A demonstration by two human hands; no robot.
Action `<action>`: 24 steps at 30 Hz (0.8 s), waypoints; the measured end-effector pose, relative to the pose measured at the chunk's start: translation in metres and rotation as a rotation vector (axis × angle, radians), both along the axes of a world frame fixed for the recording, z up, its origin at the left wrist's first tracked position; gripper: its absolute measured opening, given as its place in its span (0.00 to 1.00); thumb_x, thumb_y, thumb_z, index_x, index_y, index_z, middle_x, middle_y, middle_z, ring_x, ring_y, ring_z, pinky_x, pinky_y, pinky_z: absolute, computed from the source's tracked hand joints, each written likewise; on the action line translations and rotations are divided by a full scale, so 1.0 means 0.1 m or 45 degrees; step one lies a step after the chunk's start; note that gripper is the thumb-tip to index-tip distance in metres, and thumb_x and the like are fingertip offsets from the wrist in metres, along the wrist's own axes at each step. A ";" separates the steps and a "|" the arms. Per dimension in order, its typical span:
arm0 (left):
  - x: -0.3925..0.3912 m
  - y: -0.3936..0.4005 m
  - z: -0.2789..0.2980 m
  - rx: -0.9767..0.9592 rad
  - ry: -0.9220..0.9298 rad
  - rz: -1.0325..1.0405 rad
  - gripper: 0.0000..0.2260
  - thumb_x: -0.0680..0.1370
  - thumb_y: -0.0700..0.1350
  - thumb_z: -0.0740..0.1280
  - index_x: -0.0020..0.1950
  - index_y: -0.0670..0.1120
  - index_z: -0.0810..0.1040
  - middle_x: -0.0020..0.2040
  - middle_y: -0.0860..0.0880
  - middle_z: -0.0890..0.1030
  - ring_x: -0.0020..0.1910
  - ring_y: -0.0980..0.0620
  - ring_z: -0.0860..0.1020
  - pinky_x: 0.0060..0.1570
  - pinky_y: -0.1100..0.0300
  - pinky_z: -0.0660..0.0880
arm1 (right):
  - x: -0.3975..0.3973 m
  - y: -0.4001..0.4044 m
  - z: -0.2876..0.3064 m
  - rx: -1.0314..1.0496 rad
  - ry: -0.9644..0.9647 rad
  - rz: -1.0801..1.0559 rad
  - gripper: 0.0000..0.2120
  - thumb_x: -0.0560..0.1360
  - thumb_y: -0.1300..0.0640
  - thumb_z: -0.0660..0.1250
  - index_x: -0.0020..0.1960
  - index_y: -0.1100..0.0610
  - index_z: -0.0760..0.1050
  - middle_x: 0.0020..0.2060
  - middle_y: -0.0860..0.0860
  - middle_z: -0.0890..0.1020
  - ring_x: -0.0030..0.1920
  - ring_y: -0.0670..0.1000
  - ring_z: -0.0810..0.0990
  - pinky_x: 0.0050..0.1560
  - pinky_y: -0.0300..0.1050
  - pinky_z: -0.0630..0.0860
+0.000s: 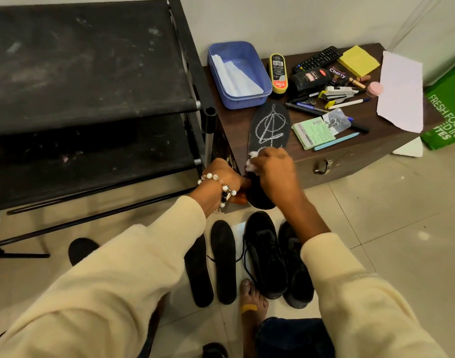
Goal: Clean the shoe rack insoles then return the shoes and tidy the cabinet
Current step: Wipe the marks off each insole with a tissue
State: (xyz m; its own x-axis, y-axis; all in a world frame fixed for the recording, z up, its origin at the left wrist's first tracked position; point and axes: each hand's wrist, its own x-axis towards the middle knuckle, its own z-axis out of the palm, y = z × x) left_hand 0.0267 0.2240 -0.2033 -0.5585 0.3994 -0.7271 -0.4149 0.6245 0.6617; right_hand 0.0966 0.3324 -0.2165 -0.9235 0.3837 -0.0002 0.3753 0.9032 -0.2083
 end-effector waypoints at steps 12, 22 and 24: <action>-0.01 -0.01 -0.02 0.009 -0.020 -0.014 0.10 0.73 0.37 0.73 0.50 0.35 0.78 0.42 0.38 0.84 0.38 0.42 0.84 0.41 0.47 0.82 | -0.05 -0.06 -0.04 0.073 -0.002 0.046 0.14 0.78 0.62 0.61 0.60 0.60 0.78 0.56 0.56 0.76 0.57 0.56 0.70 0.46 0.39 0.60; -0.03 0.00 -0.02 0.010 -0.056 -0.036 0.07 0.74 0.35 0.72 0.48 0.34 0.78 0.36 0.39 0.83 0.33 0.44 0.84 0.36 0.49 0.82 | 0.01 0.02 -0.09 0.132 0.004 0.007 0.14 0.78 0.64 0.58 0.60 0.62 0.77 0.57 0.58 0.75 0.57 0.54 0.69 0.46 0.28 0.59; -0.04 -0.01 -0.03 0.004 -0.032 -0.047 0.08 0.73 0.36 0.72 0.49 0.35 0.78 0.40 0.38 0.84 0.39 0.42 0.84 0.44 0.45 0.82 | -0.03 -0.03 -0.06 0.125 0.008 0.117 0.15 0.78 0.63 0.59 0.61 0.60 0.78 0.57 0.56 0.76 0.57 0.56 0.70 0.47 0.37 0.60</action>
State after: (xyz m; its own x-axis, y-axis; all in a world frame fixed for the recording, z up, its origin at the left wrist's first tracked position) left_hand 0.0232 0.2234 -0.2064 -0.5249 0.4217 -0.7394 -0.4077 0.6379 0.6533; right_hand 0.0935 0.3293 -0.2230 -0.9545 0.2957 0.0389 0.2893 0.9497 -0.1195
